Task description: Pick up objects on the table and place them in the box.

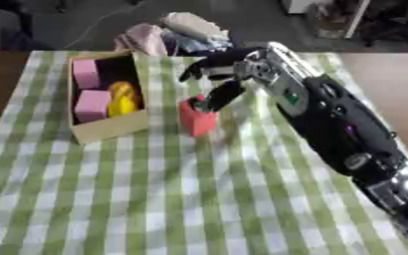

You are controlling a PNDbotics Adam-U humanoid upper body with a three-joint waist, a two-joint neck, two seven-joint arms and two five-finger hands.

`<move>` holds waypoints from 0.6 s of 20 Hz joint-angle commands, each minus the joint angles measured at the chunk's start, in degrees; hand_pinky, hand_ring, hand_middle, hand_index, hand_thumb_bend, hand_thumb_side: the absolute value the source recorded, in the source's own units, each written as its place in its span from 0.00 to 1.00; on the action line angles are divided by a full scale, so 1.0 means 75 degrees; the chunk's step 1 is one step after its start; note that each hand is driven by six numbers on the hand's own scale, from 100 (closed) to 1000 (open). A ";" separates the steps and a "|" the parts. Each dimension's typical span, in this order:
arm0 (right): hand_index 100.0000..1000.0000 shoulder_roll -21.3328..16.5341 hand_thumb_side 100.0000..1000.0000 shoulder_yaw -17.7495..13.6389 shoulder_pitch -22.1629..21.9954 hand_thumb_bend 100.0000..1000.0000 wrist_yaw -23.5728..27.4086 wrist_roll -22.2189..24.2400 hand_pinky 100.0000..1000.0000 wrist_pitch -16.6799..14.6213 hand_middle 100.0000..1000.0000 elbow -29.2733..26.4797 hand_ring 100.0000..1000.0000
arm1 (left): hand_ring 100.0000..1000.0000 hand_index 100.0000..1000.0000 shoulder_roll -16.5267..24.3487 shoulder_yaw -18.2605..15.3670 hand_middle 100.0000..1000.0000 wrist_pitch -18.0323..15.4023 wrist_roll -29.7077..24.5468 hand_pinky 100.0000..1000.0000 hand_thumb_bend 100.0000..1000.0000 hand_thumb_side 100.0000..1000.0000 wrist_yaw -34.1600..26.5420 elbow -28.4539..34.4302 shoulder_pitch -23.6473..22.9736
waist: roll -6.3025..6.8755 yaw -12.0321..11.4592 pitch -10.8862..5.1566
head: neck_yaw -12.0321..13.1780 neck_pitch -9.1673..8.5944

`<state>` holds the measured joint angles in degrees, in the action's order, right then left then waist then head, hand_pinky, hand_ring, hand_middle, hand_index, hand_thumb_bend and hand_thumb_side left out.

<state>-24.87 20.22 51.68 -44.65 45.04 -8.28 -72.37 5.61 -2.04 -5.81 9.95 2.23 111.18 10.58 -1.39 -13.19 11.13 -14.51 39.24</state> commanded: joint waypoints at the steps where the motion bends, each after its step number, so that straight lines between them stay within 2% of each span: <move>1: 1.00 -0.0205 0.57 0.0020 0.0021 0.00 -0.0092 -0.0120 0.91 -0.0014 1.00 -0.0280 1.00 | 0.59 0.72 0.0156 -0.0062 0.66 -0.0008 0.0031 0.62 0.30 0.67 0.0034 0.0068 0.0027 | 0.0037 0.0015 -0.0241 | 0.0027 -0.0026; 4: 1.00 -0.0174 0.46 0.0048 -0.0117 0.00 -0.0399 -0.0390 0.92 -0.0091 1.00 -0.0259 1.00 | 0.59 0.72 0.0147 -0.0061 0.66 -0.0003 0.0029 0.62 0.30 0.67 0.0040 0.0061 0.0018 | 0.0046 0.0031 -0.0235 | 0.0032 -0.0026; 12: 1.00 0.0007 0.32 -0.0033 -0.0273 0.00 -0.1155 -0.1305 0.93 -0.0254 1.00 0.0087 1.00 | 0.59 0.72 0.0110 -0.0056 0.66 0.0002 0.0018 0.62 0.30 0.67 0.0057 0.0056 -0.0001 | 0.0085 0.0053 -0.0205 | 0.0021 -0.0025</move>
<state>-24.41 20.78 48.83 -52.32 36.46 -10.10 -71.68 5.61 -2.17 -5.80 9.97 2.54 110.91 10.30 -1.38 -12.83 11.13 -14.27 39.24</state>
